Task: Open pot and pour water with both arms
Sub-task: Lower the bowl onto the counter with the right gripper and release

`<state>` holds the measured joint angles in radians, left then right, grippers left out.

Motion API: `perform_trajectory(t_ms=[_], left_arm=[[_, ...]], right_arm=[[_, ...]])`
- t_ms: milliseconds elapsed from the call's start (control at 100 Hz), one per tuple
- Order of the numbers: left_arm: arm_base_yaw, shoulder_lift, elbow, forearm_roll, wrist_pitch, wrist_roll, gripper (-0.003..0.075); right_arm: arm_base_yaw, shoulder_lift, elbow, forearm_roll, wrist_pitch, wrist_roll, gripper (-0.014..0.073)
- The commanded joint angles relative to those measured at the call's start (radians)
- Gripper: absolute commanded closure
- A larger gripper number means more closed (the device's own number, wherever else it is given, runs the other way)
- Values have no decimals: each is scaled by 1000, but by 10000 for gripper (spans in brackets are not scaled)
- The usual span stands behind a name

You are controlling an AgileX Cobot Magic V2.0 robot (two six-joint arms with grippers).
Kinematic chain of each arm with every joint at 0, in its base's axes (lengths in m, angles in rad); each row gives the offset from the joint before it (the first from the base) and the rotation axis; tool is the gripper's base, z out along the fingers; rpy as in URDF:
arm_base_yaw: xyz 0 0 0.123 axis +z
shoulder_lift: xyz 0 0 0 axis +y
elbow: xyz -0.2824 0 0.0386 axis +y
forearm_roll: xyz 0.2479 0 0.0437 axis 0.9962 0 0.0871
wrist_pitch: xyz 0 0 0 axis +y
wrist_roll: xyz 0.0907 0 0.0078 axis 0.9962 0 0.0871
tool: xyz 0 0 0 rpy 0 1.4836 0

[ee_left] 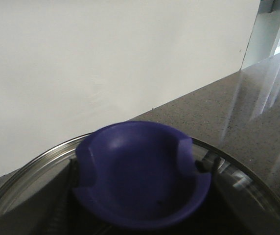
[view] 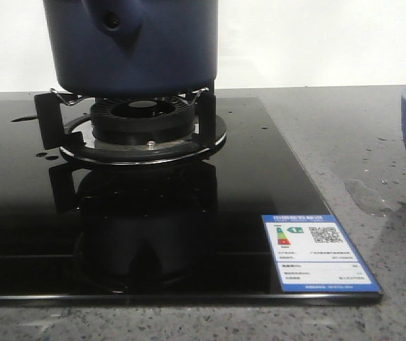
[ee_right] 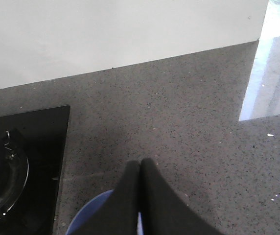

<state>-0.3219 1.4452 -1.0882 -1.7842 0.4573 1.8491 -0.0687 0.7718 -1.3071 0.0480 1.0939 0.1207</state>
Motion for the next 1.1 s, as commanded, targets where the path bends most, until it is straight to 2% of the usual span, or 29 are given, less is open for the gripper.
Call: perform_trajectory(t_ms=[0,550,650,750,820,890,1090], left_arm=[[4,-51,-33,-15,123,-33,478],[4,-35,22,-6,139,-56,472],[4,-28,22,-7,134,-42,407],[4,-26,22,-42,94,-42,290],[4,-26,22,-76,78,-42,237],[4,-26,14,-76,75,-42,215],[4,-52,-14,-76,82,-42,215]], right_arm=[[-9,7,-26,-13,-83,-14,657],[-9,13,-26,9,-76,-14,657],[-9,13,-26,11,-72,-14,657],[-9,13,-26,11,-65,-14,657],[-9,13,-26,11,-63,-14,657],[-9,13,-26,11,-63,-14,657],[-9,13,-20,11,-60,-14,657]])
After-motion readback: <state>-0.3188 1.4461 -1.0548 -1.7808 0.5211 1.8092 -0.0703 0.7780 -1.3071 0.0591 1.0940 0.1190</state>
